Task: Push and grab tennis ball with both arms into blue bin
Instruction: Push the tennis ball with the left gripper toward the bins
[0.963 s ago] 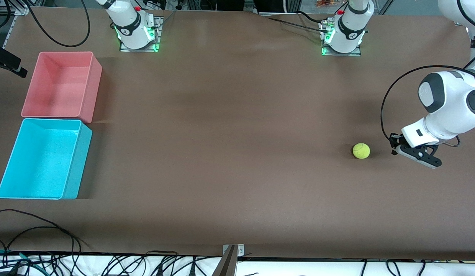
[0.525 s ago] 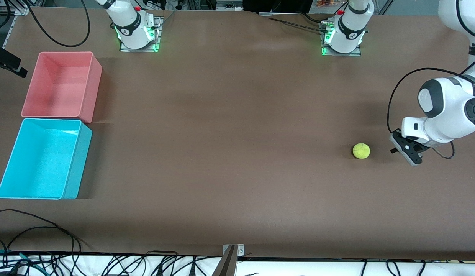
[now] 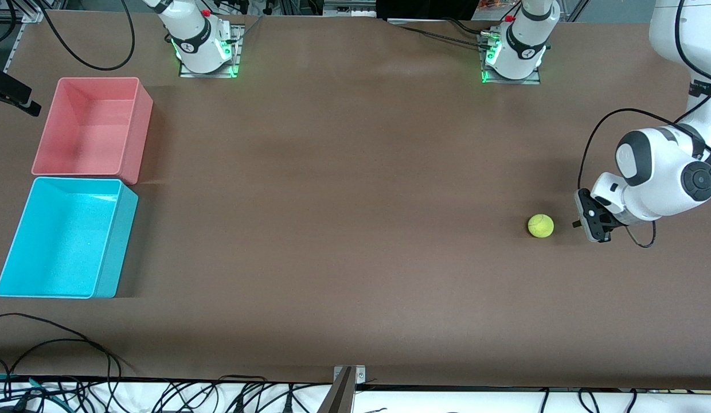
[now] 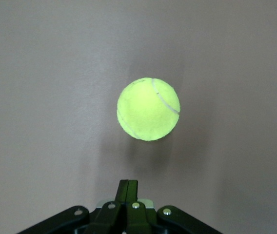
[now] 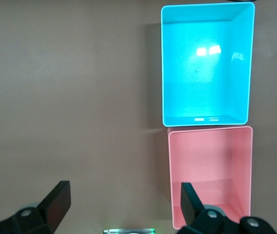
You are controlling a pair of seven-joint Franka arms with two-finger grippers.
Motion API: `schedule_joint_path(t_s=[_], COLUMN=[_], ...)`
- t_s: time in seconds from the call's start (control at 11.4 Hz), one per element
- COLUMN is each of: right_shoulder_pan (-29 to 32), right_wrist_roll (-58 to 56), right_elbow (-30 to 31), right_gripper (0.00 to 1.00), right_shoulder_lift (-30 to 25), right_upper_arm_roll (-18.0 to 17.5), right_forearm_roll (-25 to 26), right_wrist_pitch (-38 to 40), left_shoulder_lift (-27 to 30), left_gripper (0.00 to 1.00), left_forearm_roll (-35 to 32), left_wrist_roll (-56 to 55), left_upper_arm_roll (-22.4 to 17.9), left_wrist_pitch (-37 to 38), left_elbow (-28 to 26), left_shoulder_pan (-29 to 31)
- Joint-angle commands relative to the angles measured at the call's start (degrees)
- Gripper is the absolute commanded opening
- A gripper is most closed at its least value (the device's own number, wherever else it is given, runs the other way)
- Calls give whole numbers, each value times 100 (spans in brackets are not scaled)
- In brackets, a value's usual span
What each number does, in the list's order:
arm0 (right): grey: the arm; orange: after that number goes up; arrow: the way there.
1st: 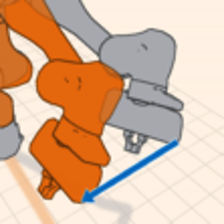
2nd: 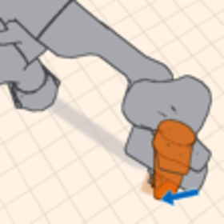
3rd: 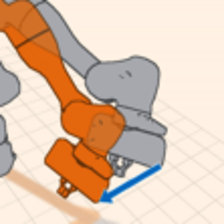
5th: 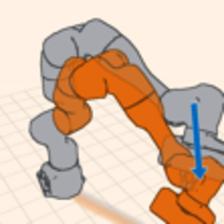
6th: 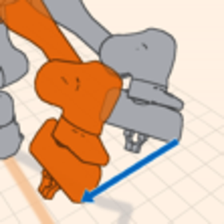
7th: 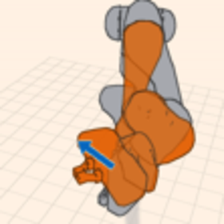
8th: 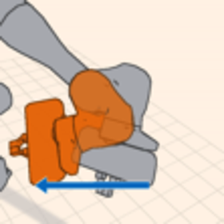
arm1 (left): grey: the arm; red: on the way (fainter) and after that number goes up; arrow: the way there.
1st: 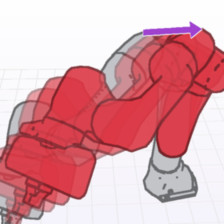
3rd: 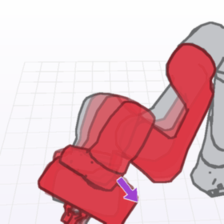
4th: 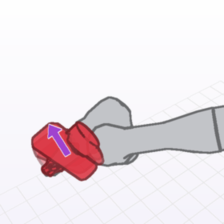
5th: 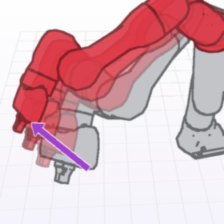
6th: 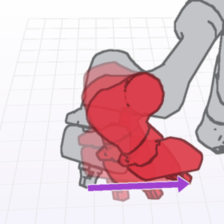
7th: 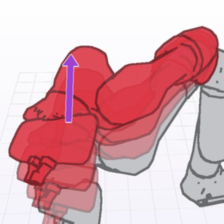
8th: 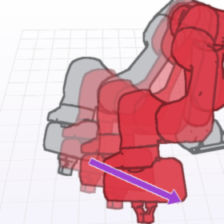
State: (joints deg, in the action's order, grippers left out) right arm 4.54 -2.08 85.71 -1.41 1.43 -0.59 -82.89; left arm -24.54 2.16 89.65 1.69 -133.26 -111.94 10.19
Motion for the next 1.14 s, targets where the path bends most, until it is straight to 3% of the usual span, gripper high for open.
schedule_joint_path(t_s=[0.0, 0.35, 1.05], right_shoulder_pan=[29, 38, 38], right_wrist_roll=[59, 59, 59], right_elbow=[-124, -124, -124], right_gripper=[100, 100, 100], right_shoulder_lift=[36, 36, 36], right_upper_arm_roll=[-11, -11, -11], right_forearm_roll=[-117, -117, -117], right_wrist_pitch=[98, 63, 63], left_shoulder_lift=[-384, -912, -1149], left_gripper=[0, 0, 0], left_forearm_roll=[328, 593, 1024], left_wrist_roll=[745, 1266, 985], left_upper_arm_roll=[15, -283, -301], left_wrist_pitch=[63, 28, 10], left_elbow=[339, 691, 683], left_shoulder_pan=[27, -8, -333])
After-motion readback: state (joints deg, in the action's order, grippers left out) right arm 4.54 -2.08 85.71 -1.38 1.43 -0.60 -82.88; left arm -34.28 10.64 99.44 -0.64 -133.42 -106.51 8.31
